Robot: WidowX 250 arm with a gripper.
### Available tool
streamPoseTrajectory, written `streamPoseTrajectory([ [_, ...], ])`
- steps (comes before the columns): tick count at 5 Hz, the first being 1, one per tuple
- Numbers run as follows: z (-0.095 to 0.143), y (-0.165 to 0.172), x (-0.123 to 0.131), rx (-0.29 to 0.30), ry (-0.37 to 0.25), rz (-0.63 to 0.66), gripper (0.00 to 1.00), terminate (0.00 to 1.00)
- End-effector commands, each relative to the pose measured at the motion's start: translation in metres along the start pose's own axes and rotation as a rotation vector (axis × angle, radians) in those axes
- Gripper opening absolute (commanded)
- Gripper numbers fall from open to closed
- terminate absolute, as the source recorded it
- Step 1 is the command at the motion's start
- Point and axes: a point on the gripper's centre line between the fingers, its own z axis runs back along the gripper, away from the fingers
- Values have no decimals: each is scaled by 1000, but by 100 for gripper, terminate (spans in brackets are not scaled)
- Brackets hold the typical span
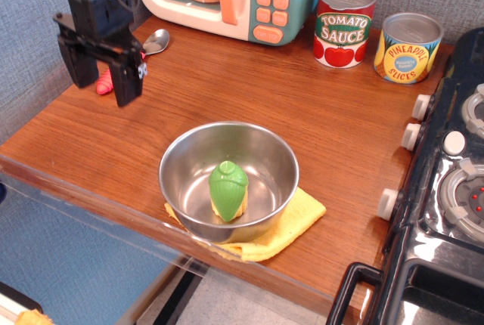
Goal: Move corn to the right of the scoop in front of microwave
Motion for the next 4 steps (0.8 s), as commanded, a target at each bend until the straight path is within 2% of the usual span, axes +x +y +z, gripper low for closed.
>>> streamPoseTrajectory([
  [1,24,-35,3,34,-91,-102,100,0],
  [2,50,-74,-4,47,-174,-203,100,0],
  [3,58,-113,-11,39,-199,-325,100,0],
  [4,38,-147,-12,33,-142,-451,100,0],
])
